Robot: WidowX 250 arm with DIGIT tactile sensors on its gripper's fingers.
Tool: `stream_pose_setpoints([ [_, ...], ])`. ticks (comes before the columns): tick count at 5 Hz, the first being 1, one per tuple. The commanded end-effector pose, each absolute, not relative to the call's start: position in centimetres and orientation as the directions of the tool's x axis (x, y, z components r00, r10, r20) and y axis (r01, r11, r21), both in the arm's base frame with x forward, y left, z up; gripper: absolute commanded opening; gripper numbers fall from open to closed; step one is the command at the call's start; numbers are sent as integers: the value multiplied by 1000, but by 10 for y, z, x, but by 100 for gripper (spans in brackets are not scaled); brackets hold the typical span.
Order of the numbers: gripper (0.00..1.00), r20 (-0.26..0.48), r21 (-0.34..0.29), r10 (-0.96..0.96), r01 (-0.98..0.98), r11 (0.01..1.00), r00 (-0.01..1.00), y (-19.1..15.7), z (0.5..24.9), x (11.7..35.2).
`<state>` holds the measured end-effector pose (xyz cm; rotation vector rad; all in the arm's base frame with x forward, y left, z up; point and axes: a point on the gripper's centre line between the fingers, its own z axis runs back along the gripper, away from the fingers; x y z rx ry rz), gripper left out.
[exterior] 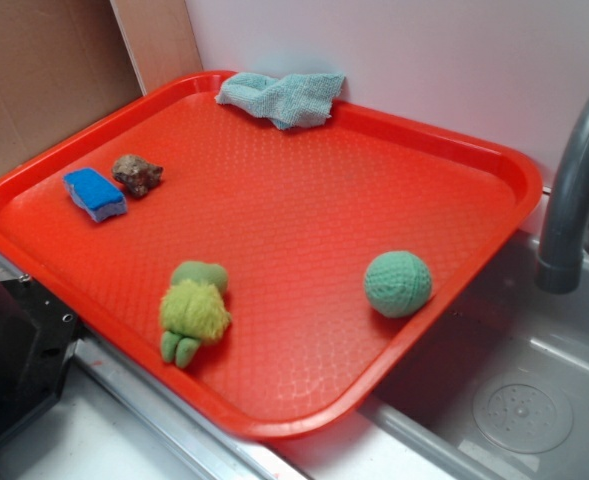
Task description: Grab the green ball.
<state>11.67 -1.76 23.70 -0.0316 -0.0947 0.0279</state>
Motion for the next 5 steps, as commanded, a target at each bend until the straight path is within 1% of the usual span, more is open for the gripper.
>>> stream_pose_setpoints([
  [1,100,94,-33,29,-26,999,995,-18,237,117],
  [2,100,-43,95,-230,233,968,972,-68,214,167],
  [3,100,-100,79,-463,471,879,881,-128,187,202],
  [4,100,-128,121,-661,673,730,740,-164,171,234],
  [5,100,-128,121,-661,673,730,740,-164,171,234],
])
